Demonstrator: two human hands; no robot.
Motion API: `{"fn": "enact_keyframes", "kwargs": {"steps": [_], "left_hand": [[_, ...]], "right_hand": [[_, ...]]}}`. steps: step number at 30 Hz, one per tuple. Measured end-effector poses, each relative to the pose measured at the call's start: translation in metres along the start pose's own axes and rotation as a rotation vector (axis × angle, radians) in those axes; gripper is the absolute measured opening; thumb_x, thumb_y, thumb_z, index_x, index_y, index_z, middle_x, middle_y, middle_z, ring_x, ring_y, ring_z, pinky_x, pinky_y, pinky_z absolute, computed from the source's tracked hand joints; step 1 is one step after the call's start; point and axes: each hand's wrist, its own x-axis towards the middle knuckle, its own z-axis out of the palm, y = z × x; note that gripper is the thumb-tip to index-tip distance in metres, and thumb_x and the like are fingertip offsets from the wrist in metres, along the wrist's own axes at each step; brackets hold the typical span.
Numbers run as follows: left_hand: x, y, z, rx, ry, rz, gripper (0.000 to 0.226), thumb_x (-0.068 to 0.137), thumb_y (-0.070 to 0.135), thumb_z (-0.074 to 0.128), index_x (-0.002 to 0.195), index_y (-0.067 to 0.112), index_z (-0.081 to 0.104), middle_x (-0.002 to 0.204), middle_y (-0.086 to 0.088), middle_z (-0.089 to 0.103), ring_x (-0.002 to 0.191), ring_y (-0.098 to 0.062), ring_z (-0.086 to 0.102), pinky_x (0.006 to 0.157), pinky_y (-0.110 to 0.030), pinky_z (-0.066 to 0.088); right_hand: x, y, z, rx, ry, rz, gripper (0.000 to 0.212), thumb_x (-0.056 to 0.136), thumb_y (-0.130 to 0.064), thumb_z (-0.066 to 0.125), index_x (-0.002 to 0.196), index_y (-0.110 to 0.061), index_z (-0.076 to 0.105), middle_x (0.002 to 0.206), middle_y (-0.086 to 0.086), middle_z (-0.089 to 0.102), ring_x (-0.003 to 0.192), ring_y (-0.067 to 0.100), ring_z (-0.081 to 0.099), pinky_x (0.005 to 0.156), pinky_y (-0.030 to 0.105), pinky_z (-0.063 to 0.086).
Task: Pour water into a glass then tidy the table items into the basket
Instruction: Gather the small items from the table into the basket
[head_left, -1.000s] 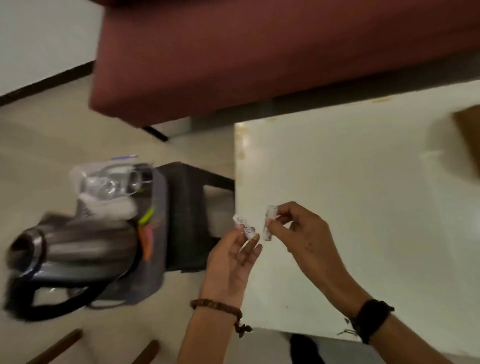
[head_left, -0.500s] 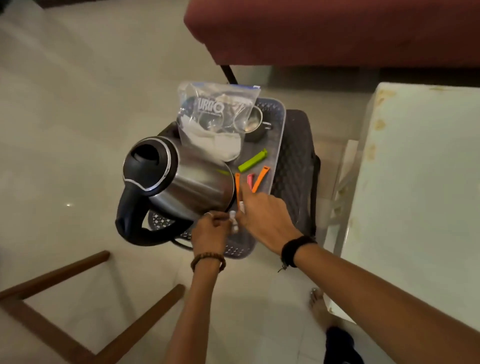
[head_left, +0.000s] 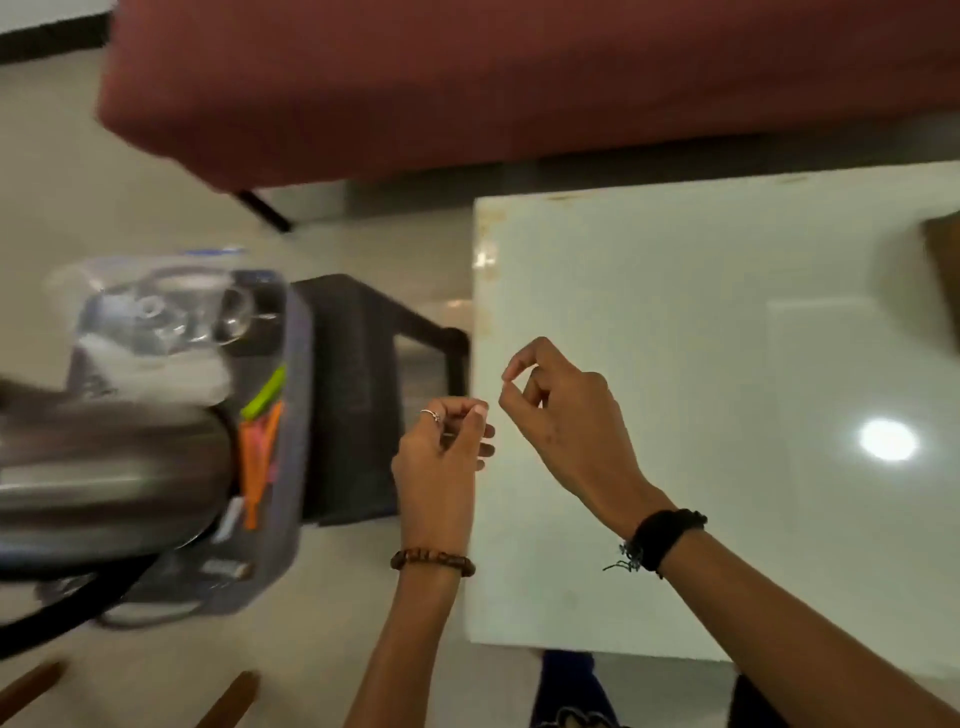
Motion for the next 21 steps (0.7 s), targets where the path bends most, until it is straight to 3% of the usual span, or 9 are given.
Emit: {"fn": "enact_keyframes", "kwargs": {"steps": [5, 12, 17, 19, 21], "left_hand": [[-0.044, 0.054, 0.168, 0.056, -0.333, 0.067, 0.011, 0.090, 0.019, 0.055, 0.080, 0.018, 0.060, 0.071, 0.005, 0.066, 0.055, 0.001, 0.062, 0.057, -0.015, 0.050], [-0.129, 0.101, 0.388, 0.137, -0.600, 0.200, 0.015, 0.088, 0.018, 0.055, 0.075, 0.024, 0.058, 0.068, 0.009, 0.066, 0.055, 0.002, 0.061, 0.056, -0.014, 0.048], [-0.171, 0.110, 0.526, 0.385, -0.762, 0.460, 0.019, 0.087, 0.015, 0.057, 0.078, 0.032, 0.055, 0.079, 0.015, 0.063, 0.070, 0.007, 0.057, 0.062, -0.001, 0.041], [-0.176, 0.111, 0.577, 0.502, -0.818, 0.580, 0.014, 0.087, 0.014, 0.055, 0.085, 0.027, 0.058, 0.091, 0.009, 0.065, 0.079, 0.000, 0.058, 0.069, -0.006, 0.041], [-0.174, 0.110, 0.619, 0.626, -0.874, 0.697, 0.016, 0.089, 0.014, 0.053, 0.100, 0.023, 0.060, 0.110, 0.003, 0.063, 0.097, -0.011, 0.057, 0.084, -0.022, 0.045]], "right_hand": [[-0.032, 0.088, -0.154, 0.007, 0.197, 0.132, 0.010, 0.085, -0.025, 0.054, 0.084, -0.033, 0.049, 0.048, -0.006, 0.049, 0.049, 0.007, 0.046, 0.048, 0.012, 0.035], [-0.098, 0.206, -0.356, -0.058, 0.489, 0.306, 0.007, 0.085, -0.029, 0.055, 0.086, -0.033, 0.049, 0.050, -0.009, 0.052, 0.051, 0.009, 0.055, 0.046, 0.016, 0.036], [-0.147, 0.289, -0.469, -0.167, 0.574, 0.459, 0.001, 0.088, -0.033, 0.052, 0.088, -0.034, 0.050, 0.057, -0.008, 0.059, 0.055, 0.008, 0.058, 0.051, 0.025, 0.043], [-0.163, 0.323, -0.505, -0.226, 0.585, 0.486, 0.003, 0.089, -0.031, 0.050, 0.092, -0.030, 0.052, 0.058, -0.008, 0.059, 0.051, 0.008, 0.054, 0.049, 0.023, 0.041], [-0.173, 0.356, -0.530, -0.314, 0.562, 0.522, 0.012, 0.090, -0.026, 0.049, 0.101, -0.022, 0.054, 0.063, -0.004, 0.062, 0.054, 0.012, 0.055, 0.052, 0.027, 0.043]]}}
